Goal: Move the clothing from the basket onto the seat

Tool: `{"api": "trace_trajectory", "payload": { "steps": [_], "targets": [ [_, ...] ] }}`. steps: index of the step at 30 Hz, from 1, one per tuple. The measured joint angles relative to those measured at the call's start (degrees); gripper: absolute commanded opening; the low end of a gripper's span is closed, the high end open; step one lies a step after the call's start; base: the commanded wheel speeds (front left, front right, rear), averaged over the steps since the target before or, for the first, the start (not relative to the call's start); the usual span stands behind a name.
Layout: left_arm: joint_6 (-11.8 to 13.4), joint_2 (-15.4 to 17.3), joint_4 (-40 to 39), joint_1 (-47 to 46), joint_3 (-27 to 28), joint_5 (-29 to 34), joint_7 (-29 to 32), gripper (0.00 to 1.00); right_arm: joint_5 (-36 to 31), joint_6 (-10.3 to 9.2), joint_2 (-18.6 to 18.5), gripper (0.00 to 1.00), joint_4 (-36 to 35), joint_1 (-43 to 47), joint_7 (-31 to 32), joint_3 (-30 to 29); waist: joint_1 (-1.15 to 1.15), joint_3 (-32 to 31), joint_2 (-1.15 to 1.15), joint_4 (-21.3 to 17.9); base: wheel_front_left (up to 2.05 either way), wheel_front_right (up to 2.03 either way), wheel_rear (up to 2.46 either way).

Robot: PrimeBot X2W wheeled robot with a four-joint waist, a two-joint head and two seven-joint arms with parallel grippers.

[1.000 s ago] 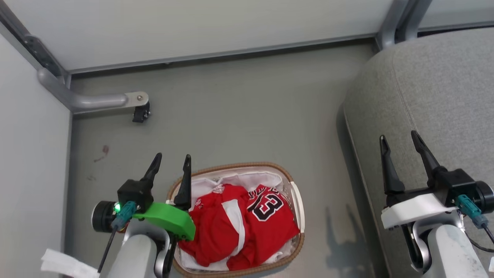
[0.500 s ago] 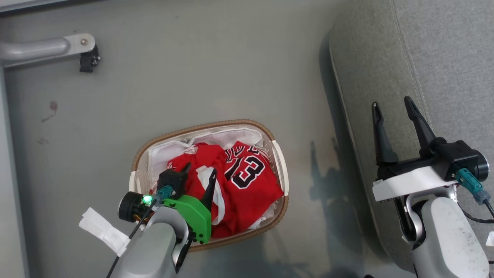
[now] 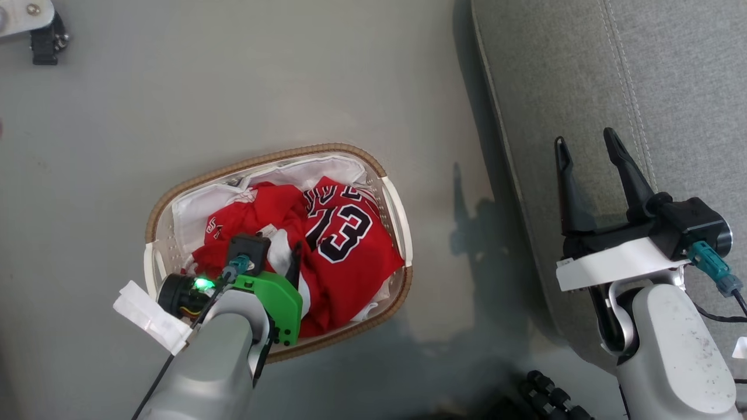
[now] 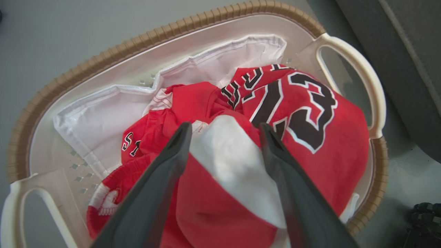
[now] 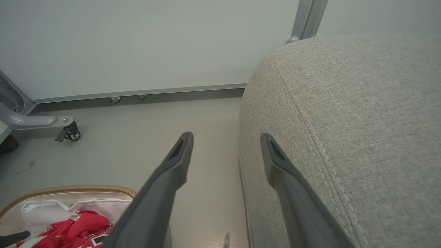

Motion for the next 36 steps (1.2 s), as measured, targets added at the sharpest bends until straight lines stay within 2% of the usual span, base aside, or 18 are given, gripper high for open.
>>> {"api": "trace_trajectory", "payload": {
  "steps": [4,12,13,14,15,16,27,36],
  "targets": [
    [1.36,0.01,3.67,-1.22,0.55,-1.18,0.02,1.00,0.33,0.00,0.00,1.00,-0.09,-0.27,-0.01,0.26,0.00,1.51,0.00,-0.87,0.00,0.00,0.00],
    [0.25,0.02,7.69,-2.10,0.65,-3.96,3.79,1.00,0.52,0.01,0.00,1.00,0.00,-0.39,0.00,1.19,0.00,2.48,0.00,-1.71,0.00,0.00,0.00],
    [0.00,0.01,7.76,-2.10,0.60,-4.54,4.33,0.79,0.56,0.01,0.01,1.00,0.02,-0.39,-0.01,1.31,0.00,2.42,0.00,-1.72,0.00,0.00,0.00],
    [-0.21,0.02,7.83,-2.10,0.52,-4.76,4.55,0.46,0.57,0.00,0.00,1.00,0.04,-0.39,-0.01,1.40,0.00,2.36,0.00,-1.72,0.00,0.00,0.00],
    [-0.26,0.01,7.89,-2.08,0.34,-5.09,4.60,0.21,0.58,0.00,0.00,1.00,0.11,-0.39,-0.01,1.51,0.00,2.23,0.00,-1.72,0.00,0.00,0.00],
    [-0.31,0.02,7.92,-2.06,0.15,-5.30,4.76,0.00,0.63,0.00,0.00,1.00,0.15,-0.39,0.00,1.62,0.00,2.09,0.00,-1.72,0.00,0.00,0.00],
    [-1.43,0.02,8.25,-0.63,-1.10,-6.67,2.12,0.00,0.16,0.00,0.01,1.00,1.36,0.39,-0.01,1.49,-0.01,-1.60,0.00,-1.14,0.00,0.00,0.00],
    [-2.78,1.24,5.84,-0.82,-1.54,-6.84,0.38,0.00,-2.20,0.01,0.02,1.00,2.79,3.37,0.00,-0.01,-0.01,-8.36,0.00,0.54,0.00,0.00,0.00]
  ]
}}
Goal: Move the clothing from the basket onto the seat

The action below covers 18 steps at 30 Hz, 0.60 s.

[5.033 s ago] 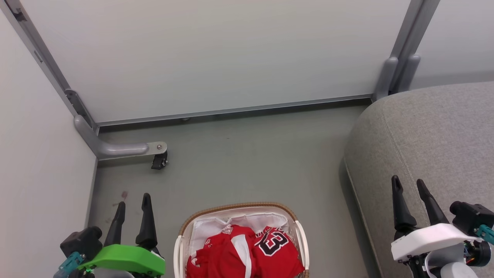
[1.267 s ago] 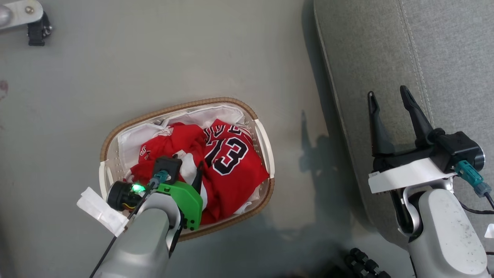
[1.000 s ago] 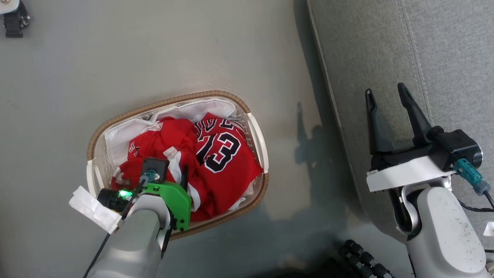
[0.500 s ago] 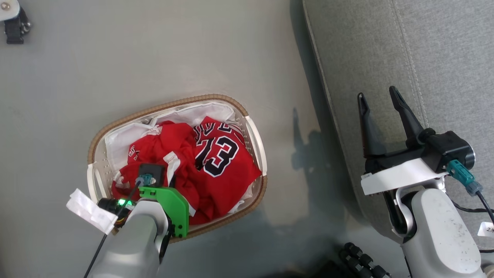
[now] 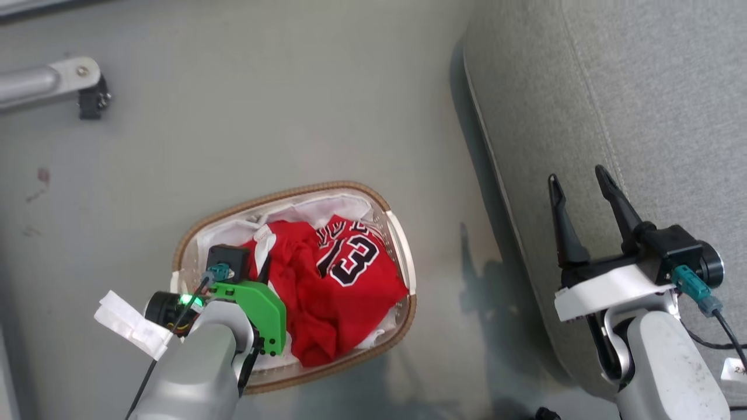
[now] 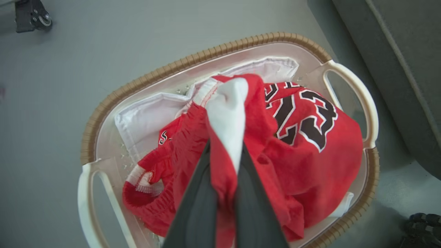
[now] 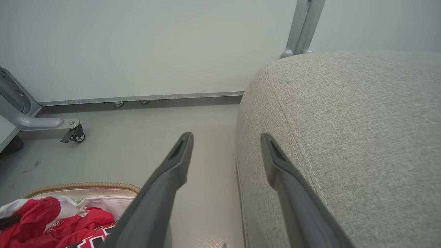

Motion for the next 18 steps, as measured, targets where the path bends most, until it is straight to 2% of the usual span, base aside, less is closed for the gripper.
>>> {"api": "trace_trajectory", "payload": {
  "steps": [18],
  "targets": [
    [-1.21,4.66,-13.88,-4.73,-7.14,6.48,-0.27,0.00,-2.66,0.00,0.00,1.00,2.98,10.31,0.00,-0.55,0.00,-19.99,0.00,4.35,0.00,0.00,0.00]
  ]
}}
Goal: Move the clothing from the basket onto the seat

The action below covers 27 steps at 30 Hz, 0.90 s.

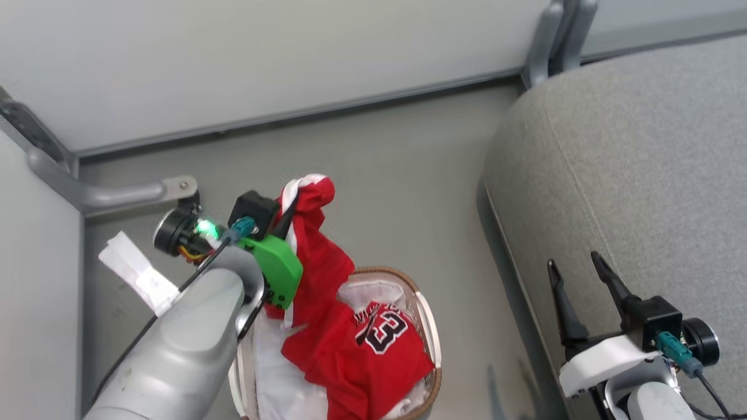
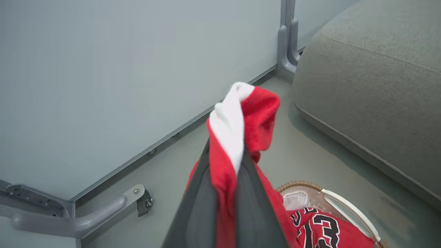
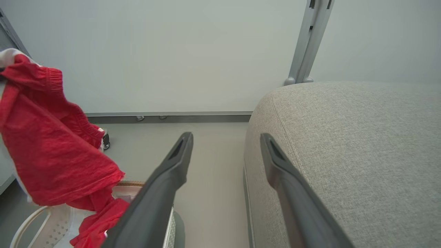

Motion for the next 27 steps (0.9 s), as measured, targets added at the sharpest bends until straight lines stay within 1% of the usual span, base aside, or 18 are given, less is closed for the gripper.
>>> {"api": "trace_trajectory", "payload": {
  "steps": [5,8,14,22,27],
  "targets": [
    [-0.05,1.33,-4.04,-4.37,-2.90,0.42,0.69,0.00,-0.22,0.00,0.00,1.00,0.21,1.80,0.00,0.69,0.00,-4.80,0.00,0.97,0.00,0.00,0.00],
    [-0.05,1.85,-6.59,-7.51,-3.68,0.36,1.57,0.00,-0.30,0.00,0.00,1.00,0.23,1.94,0.00,1.19,0.00,-6.99,0.00,1.49,0.00,0.00,0.00],
    [-0.13,2.32,-10.13,-12.41,-4.81,-0.15,2.89,0.00,-0.75,0.00,0.00,1.00,0.27,1.32,-0.01,3.14,0.00,-9.20,0.00,2.40,0.00,0.00,0.00],
    [-0.15,0.62,-13.43,-17.61,-7.06,-0.76,3.91,0.00,-3.01,0.00,0.00,1.00,1.47,-2.71,-0.01,7.43,0.00,-9.11,0.00,3.67,0.00,0.00,0.00],
    [-0.15,-0.40,-15.92,-20.19,-9.07,-1.22,4.13,0.00,-5.25,0.00,-0.01,1.00,4.99,-7.04,0.00,9.29,0.00,-9.02,0.00,5.15,0.00,0.00,0.00]
  ]
}}
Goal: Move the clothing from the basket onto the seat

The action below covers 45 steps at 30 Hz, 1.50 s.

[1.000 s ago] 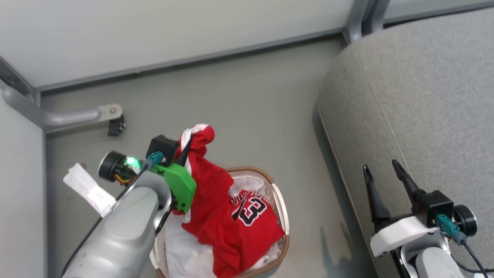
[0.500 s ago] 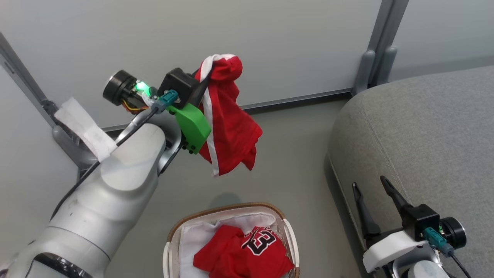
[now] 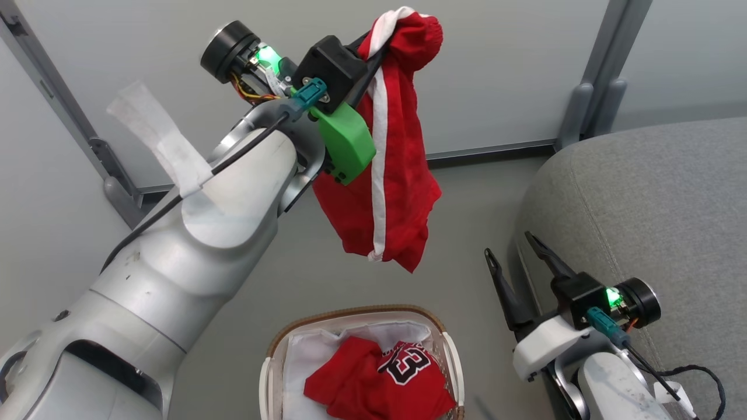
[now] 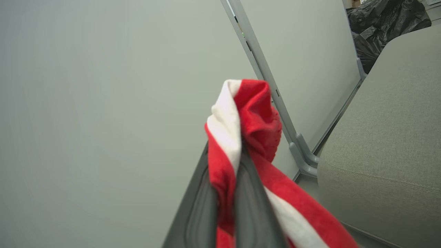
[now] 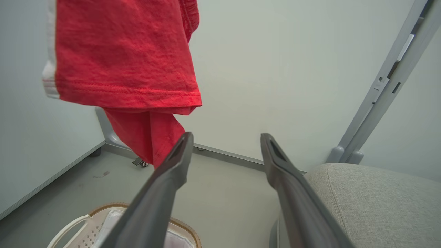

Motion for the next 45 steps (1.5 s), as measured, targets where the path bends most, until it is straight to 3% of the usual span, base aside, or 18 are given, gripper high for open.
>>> {"api": "trace_trajectory", "payload": {
  "steps": [14,25,33,43,44,45],
  "targets": [
    [0.00,0.12,-8.42,-1.36,-3.99,-2.01,1.69,0.00,-5.36,0.00,0.01,1.00,13.04,-12.35,-0.01,4.39,0.00,-0.20,0.00,3.73,0.00,0.00,0.00],
    [0.00,0.13,-12.33,-0.89,-6.05,-3.32,1.99,0.00,-7.30,0.00,0.01,1.00,16.38,-18.34,-0.01,8.14,0.00,-0.55,0.00,5.12,0.00,0.00,0.00],
    [0.00,0.29,-13.90,-0.25,-8.23,-4.50,1.92,0.00,-6.49,0.00,0.02,1.00,16.36,-20.76,-0.01,13.16,0.00,-0.87,0.00,5.79,0.00,0.00,0.00],
    [0.00,1.51,-12.71,1.05,-10.53,-7.54,1.79,0.00,-5.10,0.00,0.01,1.00,9.15,-21.58,-0.01,16.02,0.00,-0.73,0.00,5.48,0.00,0.00,0.00],
    [0.00,1.58,-12.48,1.09,-10.62,-7.88,1.72,0.00,-4.55,0.00,0.01,0.55,9.02,-21.54,-0.01,16.27,0.00,-0.67,0.00,5.42,0.00,0.00,0.00],
    [0.00,1.60,-12.18,1.10,-10.71,-8.02,1.57,0.00,-3.89,0.00,0.01,0.22,8.96,-21.54,-0.01,16.55,0.00,-0.63,0.00,5.38,0.00,0.00,0.00]
  ]
}}
